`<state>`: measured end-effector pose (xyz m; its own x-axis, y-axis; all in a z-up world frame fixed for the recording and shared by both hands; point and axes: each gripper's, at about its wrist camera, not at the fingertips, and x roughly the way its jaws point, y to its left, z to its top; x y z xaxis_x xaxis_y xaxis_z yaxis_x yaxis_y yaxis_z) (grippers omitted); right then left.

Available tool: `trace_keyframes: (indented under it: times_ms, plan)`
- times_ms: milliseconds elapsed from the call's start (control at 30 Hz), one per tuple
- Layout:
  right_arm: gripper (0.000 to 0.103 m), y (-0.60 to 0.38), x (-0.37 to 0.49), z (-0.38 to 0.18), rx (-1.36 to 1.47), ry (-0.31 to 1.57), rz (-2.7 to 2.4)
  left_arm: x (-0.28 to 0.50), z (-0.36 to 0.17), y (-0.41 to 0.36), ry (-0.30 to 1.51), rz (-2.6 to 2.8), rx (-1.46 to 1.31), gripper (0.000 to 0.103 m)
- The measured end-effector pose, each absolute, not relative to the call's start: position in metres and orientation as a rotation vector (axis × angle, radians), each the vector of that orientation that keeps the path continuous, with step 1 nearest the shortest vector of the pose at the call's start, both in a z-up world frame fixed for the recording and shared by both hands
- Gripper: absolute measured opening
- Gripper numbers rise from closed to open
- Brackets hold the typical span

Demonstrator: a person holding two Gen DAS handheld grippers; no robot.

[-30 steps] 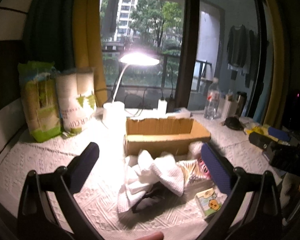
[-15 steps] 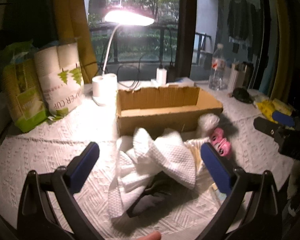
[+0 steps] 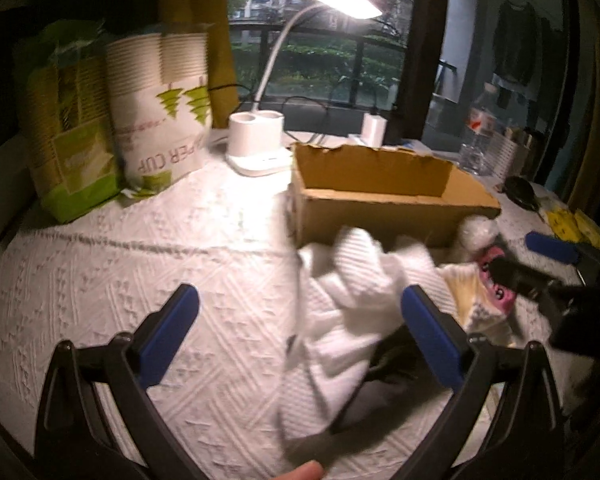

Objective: Organize soft objects
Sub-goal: 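Move the right tool down to the white paper towels and close on one, then grasp a white paper towel with the left tool while the right tool holds another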

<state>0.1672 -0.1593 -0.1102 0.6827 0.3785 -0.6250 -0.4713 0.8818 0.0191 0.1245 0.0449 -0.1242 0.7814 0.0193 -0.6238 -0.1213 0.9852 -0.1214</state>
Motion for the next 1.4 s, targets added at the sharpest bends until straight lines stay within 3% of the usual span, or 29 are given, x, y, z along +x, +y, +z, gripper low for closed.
trace_keyframes:
  times_ms: [467, 533, 600, 767, 1067, 1200, 1333, 1400]
  plan:
    - [0.075, -0.106, 0.190, -0.149, -0.215, 0.838, 0.587, 0.128, -0.140, 0.073, 0.702, 0.087, -0.214, 0.102]
    - [0.066, -0.104, 0.191, -0.152, -0.226, 0.846, 0.584, 0.129, -0.141, 0.074, 0.703, 0.082, -0.214, 0.102]
    - [0.046, -0.102, 0.193, -0.153, -0.230, 0.855, 0.589, 0.130, -0.142, 0.072, 0.707, 0.077, -0.209, 0.102]
    - [0.018, -0.106, 0.190, -0.151, -0.227, 0.844, 0.594, 0.134, -0.145, 0.065, 0.725, 0.061, -0.190, 0.102]
    - [0.013, -0.134, 0.182, -0.116, -0.126, 0.729, 0.599, 0.150, -0.154, 0.042, 0.780, 0.014, -0.131, 0.101]
    - [0.008, -0.149, 0.177, -0.101, -0.098, 0.674, 0.598, 0.160, -0.161, 0.033, 0.821, -0.004, -0.116, 0.091]
    - [0.008, -0.149, 0.183, -0.107, -0.108, 0.714, 0.616, 0.163, -0.164, 0.031, 0.833, -0.005, -0.120, 0.090]
    - [0.013, -0.146, 0.186, -0.114, -0.100, 0.744, 0.641, 0.164, -0.166, 0.031, 0.848, -0.015, -0.137, 0.083]
